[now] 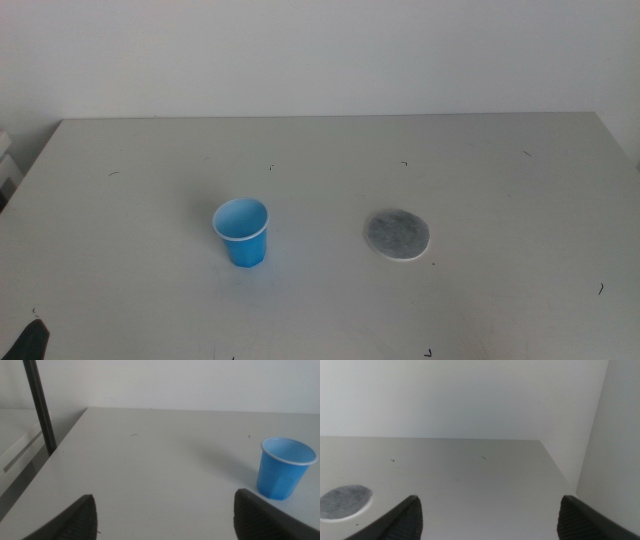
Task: Place an empty cup on a cup mat.
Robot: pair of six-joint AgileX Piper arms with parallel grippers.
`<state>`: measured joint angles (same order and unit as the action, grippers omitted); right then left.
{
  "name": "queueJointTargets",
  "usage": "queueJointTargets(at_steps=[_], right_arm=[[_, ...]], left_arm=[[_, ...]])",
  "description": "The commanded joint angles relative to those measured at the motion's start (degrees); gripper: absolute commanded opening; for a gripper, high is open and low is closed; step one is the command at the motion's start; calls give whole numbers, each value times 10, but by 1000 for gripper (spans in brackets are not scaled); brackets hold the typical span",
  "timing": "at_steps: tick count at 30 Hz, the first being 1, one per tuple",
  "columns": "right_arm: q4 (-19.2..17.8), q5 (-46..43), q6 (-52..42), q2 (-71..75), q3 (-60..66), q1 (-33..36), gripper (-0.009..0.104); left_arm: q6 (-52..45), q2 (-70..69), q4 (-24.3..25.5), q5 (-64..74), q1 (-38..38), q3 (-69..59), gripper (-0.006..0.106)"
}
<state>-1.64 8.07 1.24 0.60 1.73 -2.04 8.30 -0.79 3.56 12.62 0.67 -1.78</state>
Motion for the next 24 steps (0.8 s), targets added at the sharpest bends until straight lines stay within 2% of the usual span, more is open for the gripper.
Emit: queueJointTargets(at_steps=[1,24], right_arm=[[-8,-43,-3,15,-5,0,94],[-8,-43,-3,15,-5,0,94]], left_arm=[[6,-1,2,-28,0,14,105],[7,303,-1,237,0,474,105]])
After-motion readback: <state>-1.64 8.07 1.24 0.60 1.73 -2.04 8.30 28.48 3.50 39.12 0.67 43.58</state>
